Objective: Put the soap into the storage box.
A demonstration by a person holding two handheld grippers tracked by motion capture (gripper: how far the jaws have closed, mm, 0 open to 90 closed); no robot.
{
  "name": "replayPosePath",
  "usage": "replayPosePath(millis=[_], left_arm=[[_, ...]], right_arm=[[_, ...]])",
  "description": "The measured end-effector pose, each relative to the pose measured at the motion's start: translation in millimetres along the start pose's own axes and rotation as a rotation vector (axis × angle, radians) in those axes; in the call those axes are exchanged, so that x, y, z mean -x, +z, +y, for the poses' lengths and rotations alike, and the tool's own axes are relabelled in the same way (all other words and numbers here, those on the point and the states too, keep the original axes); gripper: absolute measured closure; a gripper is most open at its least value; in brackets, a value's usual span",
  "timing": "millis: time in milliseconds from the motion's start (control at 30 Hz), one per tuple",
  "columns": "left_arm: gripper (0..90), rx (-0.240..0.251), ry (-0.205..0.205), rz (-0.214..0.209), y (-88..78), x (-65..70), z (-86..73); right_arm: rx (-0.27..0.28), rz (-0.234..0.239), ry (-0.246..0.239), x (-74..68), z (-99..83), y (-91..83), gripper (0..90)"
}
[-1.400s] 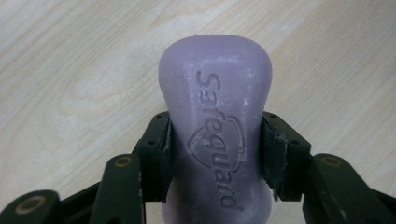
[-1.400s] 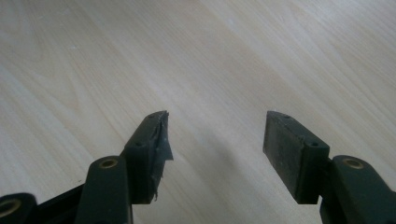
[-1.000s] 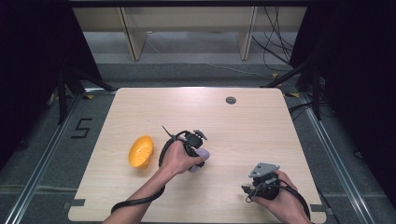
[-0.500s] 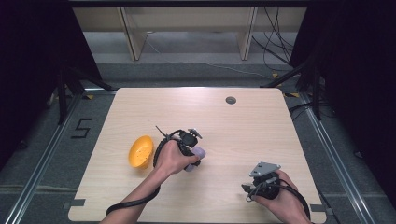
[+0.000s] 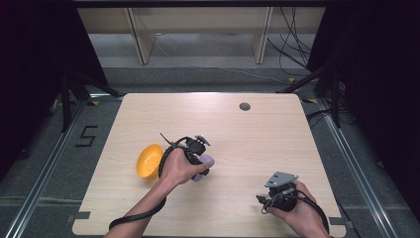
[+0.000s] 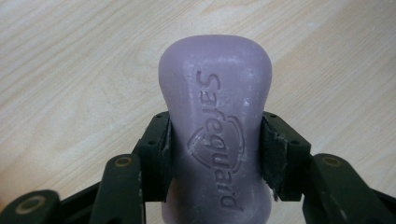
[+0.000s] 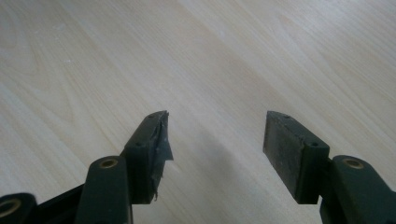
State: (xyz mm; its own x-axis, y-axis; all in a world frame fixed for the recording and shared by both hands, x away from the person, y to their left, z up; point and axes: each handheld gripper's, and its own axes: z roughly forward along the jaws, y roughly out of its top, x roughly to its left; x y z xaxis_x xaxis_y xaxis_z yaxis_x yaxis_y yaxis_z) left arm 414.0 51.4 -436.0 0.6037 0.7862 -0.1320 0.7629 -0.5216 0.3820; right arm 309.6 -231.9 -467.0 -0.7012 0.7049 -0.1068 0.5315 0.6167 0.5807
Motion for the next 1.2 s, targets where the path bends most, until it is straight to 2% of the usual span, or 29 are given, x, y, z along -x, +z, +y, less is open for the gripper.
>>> replayPosePath(millis=[33,67,100,233,267,367,400,500,800,867,900,933,967,1067,1100,1133,1200], left_arm=[[49.0,-0.008,0.033,0.002,-1.0,-3.5,0.4],[49.0,-0.001,0.036,0.007,-1.1,-4.1,0.1],[49.0,-0.003,0.009,0.004,-2.3,-3.9,-0.9],[49.0,0.003,0.033,0.010,-4.6,-8.4,-1.1],[49.0,0.007,0.016,0.016,-6.3,-7.8,-1.9],[49.0,0.008,0.026,0.017,-8.4,-9.6,-2.2],[49.0,0.011,-0.003,0.013,-9.0,-8.1,-3.0],[49.0,0.020,0.016,0.019,-12.4,-11.7,-2.8],[49.0,0.028,0.005,0.020,-17.2,-17.1,-4.1],[49.0,0.033,-0.035,0.018,-18.2,-15.9,-5.6],[49.0,0.033,-0.002,0.026,-19.3,-19.4,-5.2],[49.0,0.033,-0.002,0.026,-19.3,-19.4,-5.2],[49.0,0.038,-0.021,0.027,-20.2,-19.7,-5.8],[49.0,0.038,-0.016,0.026,-21.1,-21.7,-6.0],[49.0,0.040,-0.034,0.028,-21.6,-21.7,-6.6],[49.0,0.040,-0.020,0.031,-22.0,-23.2,-6.6],[49.0,0.035,-0.019,0.032,-22.5,-23.8,-6.7]], right_arm=[[0.008,-0.008,-0.025,1.2,-0.6,1.0,41.1],[0.009,-0.008,-0.020,0.9,-0.4,0.7,41.1],[0.007,-0.007,-0.009,0.6,0.1,-0.1,41.1],[0.003,-0.003,0.013,-0.7,-0.2,-0.2,41.1],[0.004,-0.006,0.006,-0.3,0.0,-0.3,41.1],[0.008,-0.009,0.002,-0.3,0.1,-0.2,41.1],[0.008,-0.009,0.002,-0.3,0.2,-0.2,41.1],[0.006,-0.007,0.006,-0.5,0.1,-0.2,41.1],[0.012,-0.009,-0.003,0.8,0.5,-0.7,41.0],[0.016,-0.012,-0.002,0.6,0.4,-0.4,41.0],[0.015,-0.012,-0.001,0.7,0.4,-0.4,41.0],[0.015,-0.012,-0.001,0.7,0.4,-0.4,41.0],[0.015,-0.012,-0.002,0.7,0.5,-0.4,41.0],[0.016,-0.013,-0.002,0.5,0.6,-0.3,41.0],[0.016,-0.012,-0.002,0.5,0.6,-0.2,41.0],[0.014,-0.012,-0.002,0.6,0.6,-0.4,41.0],[0.015,-0.011,-0.003,0.6,0.6,-0.2,40.9]])
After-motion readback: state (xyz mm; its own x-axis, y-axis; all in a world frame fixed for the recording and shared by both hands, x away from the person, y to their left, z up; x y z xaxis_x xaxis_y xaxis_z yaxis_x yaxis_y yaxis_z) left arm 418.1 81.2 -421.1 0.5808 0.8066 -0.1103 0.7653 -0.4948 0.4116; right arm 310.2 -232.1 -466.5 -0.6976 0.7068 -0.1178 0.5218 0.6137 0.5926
